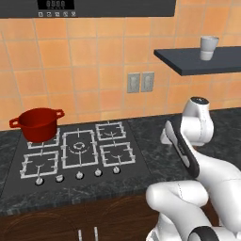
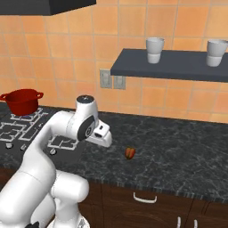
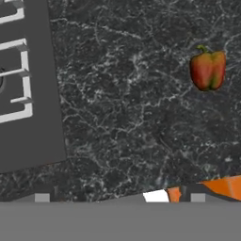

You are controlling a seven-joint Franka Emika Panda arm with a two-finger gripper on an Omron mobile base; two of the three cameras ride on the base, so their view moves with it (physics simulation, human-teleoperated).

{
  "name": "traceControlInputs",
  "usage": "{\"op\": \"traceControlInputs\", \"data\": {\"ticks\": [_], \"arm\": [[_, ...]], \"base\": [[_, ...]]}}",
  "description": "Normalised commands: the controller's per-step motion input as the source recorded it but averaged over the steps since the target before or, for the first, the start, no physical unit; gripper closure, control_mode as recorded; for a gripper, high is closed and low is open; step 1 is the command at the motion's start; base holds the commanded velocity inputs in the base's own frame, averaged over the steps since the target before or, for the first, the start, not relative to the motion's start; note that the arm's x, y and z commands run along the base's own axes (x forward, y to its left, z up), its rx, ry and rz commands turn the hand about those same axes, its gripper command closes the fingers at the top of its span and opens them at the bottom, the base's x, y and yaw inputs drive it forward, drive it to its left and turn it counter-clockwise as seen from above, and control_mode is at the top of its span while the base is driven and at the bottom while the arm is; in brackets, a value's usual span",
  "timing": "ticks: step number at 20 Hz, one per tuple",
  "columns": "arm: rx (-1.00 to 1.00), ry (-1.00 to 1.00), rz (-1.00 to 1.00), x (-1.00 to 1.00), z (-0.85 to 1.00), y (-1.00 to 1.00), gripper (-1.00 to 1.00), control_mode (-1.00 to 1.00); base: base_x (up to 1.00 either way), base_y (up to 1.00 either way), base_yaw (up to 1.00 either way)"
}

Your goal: Put the garlic and bell pepper in the pot. Retrieve the spatula and lightly stir the vegetables in the pot.

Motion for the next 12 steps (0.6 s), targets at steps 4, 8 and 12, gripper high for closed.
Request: {"op": "traceControlInputs", "data": {"ticks": [4, 8, 12], "arm": [[0.05, 0.01, -0.05, 0.00, 0.00, -0.89, -1.00, -1.00], [0.08, 0.03, -0.04, 0.01, 0.00, -0.94, -1.00, -1.00], [0.04, 0.08, 0.00, 0.39, -0.11, -0.41, -1.00, -1.00]], "base": [[0.00, 0.00, 0.00], [0.00, 0.00, 0.00], [0.00, 0.00, 0.00]]}}
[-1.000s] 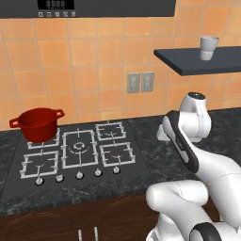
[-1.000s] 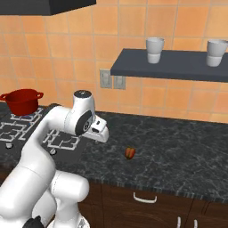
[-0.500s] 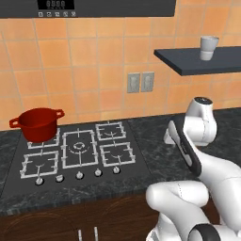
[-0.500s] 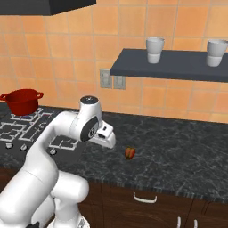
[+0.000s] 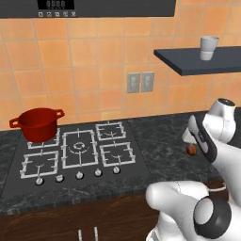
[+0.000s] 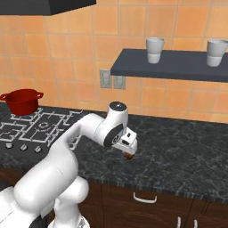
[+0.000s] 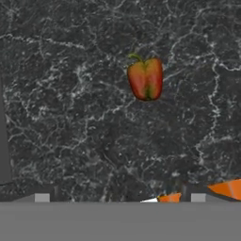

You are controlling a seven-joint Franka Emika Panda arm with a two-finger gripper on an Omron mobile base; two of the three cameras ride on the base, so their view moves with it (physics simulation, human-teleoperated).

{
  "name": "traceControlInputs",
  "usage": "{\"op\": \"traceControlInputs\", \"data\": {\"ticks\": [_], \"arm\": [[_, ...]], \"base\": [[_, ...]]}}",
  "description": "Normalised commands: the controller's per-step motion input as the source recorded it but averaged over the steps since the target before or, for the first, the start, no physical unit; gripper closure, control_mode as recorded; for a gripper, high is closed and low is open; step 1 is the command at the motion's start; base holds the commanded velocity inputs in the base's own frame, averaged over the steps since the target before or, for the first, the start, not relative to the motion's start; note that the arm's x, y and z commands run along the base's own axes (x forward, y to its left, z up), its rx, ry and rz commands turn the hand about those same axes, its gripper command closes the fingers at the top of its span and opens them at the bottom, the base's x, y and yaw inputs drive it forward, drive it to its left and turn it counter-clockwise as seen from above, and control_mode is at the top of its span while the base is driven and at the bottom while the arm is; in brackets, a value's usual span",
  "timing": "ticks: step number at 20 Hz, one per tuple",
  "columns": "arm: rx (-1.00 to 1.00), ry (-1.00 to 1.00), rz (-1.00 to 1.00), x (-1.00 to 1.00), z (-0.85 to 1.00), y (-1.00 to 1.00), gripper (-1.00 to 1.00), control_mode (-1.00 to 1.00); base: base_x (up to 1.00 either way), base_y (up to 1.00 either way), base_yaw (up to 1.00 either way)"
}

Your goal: Put the garlic and bell pepper in the pot. Retrieve the spatula and lightly stir the vegetables in the pot.

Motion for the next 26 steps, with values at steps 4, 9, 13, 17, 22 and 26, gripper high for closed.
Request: {"op": "traceControlInputs", "data": {"ticks": [4, 9, 13, 17, 22, 26], "arm": [[0.00, 0.00, 0.00, 0.54, -0.24, -0.10, -1.00, -1.00], [-0.11, 0.00, 0.00, 0.62, -0.49, -0.28, -1.00, -1.00], [-0.03, 0.07, 0.00, 0.14, -0.25, -0.09, -1.00, -1.00], [0.00, 0.04, 0.00, 0.13, -0.21, -0.05, -1.00, -1.00], [0.00, 0.05, 0.00, 0.11, -0.24, -0.11, -1.00, -1.00], [0.00, 0.08, 0.00, 0.20, -0.31, -0.04, -1.00, -1.00]], "base": [[0.00, 0.00, 0.00], [0.00, 0.00, 0.00], [0.00, 0.00, 0.00], [0.00, 0.00, 0.00], [0.00, 0.00, 0.00], [0.00, 0.00, 0.00]]}}
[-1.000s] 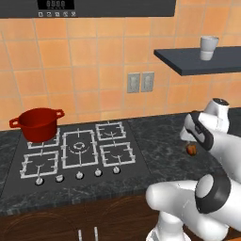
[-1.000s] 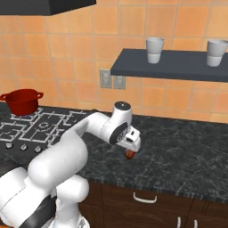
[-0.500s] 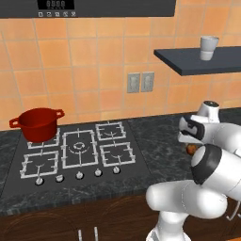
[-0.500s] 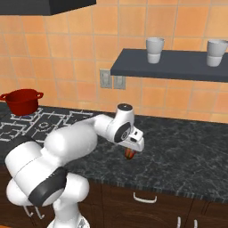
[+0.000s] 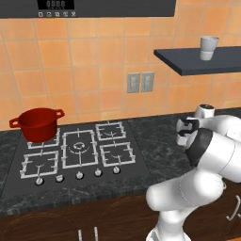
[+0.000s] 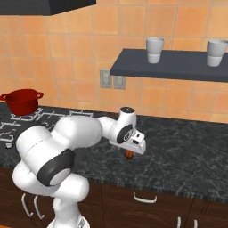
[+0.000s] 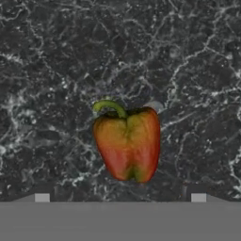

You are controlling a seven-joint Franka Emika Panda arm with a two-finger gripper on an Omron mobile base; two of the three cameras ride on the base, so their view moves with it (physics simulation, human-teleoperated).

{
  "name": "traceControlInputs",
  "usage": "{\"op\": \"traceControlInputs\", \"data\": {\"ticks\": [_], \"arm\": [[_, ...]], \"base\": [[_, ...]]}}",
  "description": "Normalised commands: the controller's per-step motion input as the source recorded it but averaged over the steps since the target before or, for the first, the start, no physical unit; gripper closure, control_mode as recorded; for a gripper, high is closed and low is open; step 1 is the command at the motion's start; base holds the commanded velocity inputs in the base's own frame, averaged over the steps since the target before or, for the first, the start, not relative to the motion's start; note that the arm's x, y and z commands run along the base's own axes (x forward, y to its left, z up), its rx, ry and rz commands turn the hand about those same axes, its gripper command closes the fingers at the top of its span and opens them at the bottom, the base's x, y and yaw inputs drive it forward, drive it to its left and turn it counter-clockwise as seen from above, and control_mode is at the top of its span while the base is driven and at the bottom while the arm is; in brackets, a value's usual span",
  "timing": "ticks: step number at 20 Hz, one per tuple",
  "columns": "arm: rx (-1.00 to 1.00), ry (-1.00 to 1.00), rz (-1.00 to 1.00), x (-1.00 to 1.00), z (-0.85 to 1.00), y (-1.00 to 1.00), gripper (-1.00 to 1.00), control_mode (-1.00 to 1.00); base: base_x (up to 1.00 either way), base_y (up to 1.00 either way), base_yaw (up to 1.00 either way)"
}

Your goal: Put the garlic and bell pepper in the pot. Retrieve the spatula and lightly stir the vegetables in the pot.

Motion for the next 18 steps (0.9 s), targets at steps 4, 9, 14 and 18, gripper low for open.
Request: {"op": "traceControlInputs", "data": {"ticks": [4, 9, 14, 18], "arm": [[0.00, 0.03, 0.00, 0.22, -0.37, -0.03, -1.00, -1.00], [0.00, 0.03, 0.00, 0.18, -0.27, -0.07, -1.00, -1.00], [0.00, 0.09, 0.00, 0.18, -0.22, -0.03, 1.00, -1.00], [0.00, 0.00, 0.00, 0.00, 0.00, 0.00, 1.00, -1.00]], "base": [[0.00, 0.00, 0.00], [0.00, 0.00, 0.00], [0.00, 0.00, 0.00], [0.00, 0.00, 0.00]]}}
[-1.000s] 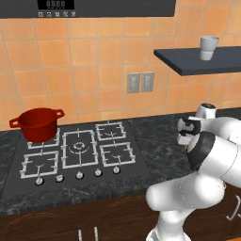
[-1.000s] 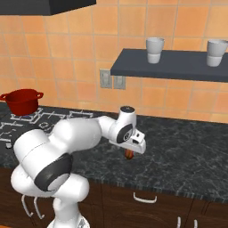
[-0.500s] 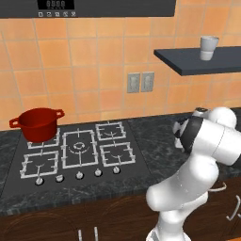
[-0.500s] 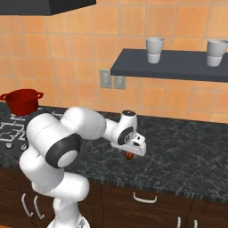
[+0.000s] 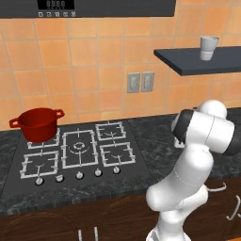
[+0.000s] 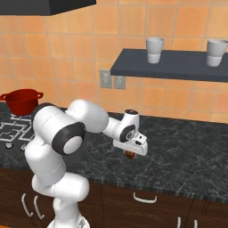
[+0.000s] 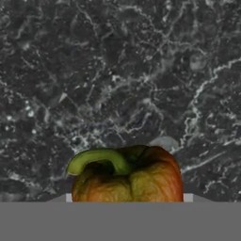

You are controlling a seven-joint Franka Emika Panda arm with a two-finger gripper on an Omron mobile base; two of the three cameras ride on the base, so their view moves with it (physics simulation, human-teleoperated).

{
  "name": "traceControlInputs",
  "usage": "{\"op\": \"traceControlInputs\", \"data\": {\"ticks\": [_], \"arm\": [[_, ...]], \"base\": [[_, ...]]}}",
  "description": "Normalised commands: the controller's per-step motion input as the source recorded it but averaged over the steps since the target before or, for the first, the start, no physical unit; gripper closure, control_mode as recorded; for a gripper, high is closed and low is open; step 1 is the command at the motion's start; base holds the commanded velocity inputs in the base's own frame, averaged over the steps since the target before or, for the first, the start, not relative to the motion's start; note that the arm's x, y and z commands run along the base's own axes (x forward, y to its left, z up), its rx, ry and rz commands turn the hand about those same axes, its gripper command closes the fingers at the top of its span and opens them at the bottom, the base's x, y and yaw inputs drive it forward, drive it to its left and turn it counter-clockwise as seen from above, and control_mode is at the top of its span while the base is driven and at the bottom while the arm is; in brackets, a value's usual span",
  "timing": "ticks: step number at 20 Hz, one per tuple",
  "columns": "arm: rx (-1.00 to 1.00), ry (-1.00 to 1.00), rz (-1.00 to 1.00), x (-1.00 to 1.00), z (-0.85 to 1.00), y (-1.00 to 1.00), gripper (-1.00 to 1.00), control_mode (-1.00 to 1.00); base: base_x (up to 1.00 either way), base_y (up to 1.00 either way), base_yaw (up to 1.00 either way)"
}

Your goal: Put the garlic and bell pepper in the pot. Retrieve the spatula and lightly stir the vegetables in the pot.

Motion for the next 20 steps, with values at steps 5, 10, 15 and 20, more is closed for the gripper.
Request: {"op": "traceControlInputs", "data": {"ticks": [5, 10, 15, 20], "arm": [[0.00, 0.00, 0.00, 0.00, 0.00, 0.00, 1.00, -1.00], [-0.03, -0.14, 0.00, -0.21, 0.28, 0.26, 1.00, -1.00], [-0.07, -0.26, 0.00, -0.57, 0.39, 0.79, 1.00, -1.00], [-0.12, -0.25, 0.02, -0.50, 0.72, 1.00, 1.00, -1.00]], "base": [[0.00, 0.00, 0.00], [0.00, 0.00, 0.00], [0.00, 0.00, 0.00], [0.00, 0.00, 0.00]]}}
